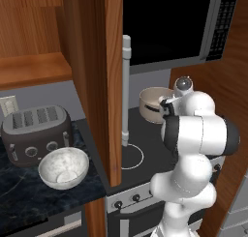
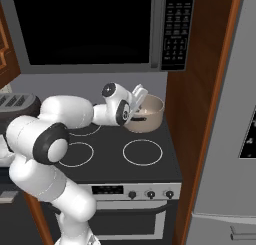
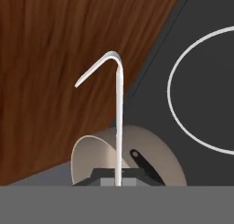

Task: Open the cabinet and move the ladle to the pot. Then close the cabinet.

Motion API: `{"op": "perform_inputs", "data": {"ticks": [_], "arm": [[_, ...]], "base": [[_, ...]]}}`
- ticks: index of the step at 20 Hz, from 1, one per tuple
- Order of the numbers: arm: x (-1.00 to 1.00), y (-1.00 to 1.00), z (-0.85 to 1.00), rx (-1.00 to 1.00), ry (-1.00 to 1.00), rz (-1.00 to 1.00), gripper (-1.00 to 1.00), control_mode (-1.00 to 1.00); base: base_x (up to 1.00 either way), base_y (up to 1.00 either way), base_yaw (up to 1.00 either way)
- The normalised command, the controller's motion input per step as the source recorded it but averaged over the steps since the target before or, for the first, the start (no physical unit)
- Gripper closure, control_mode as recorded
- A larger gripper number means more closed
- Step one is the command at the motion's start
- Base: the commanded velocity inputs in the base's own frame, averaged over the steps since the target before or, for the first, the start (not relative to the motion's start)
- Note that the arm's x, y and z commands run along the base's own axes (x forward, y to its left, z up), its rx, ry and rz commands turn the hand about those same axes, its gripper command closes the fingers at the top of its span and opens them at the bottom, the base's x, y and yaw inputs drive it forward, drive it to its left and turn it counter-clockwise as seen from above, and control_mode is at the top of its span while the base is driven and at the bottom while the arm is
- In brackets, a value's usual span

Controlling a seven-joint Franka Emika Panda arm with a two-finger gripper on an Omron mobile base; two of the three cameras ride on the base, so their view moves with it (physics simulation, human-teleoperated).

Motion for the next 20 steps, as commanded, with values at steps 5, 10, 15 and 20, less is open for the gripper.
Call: {"op": "perform_inputs", "data": {"ticks": [5, 10, 15, 20], "arm": [[0.33, 0.00, -0.19, 0.00, 0.02, 0.00, 1.00, -1.00], [0.37, 0.00, -0.23, 0.00, 0.00, 0.00, 1.00, -1.00], [0.34, 0.00, -0.19, 0.00, 0.00, 0.00, 1.00, -1.00], [0.34, 0.00, -0.19, 0.00, 0.00, 0.00, 1.00, -1.00]], "base": [[0.00, 0.00, 0.00], [0.00, 0.00, 0.00], [0.00, 0.00, 0.00], [0.00, 0.00, 0.00]]}}
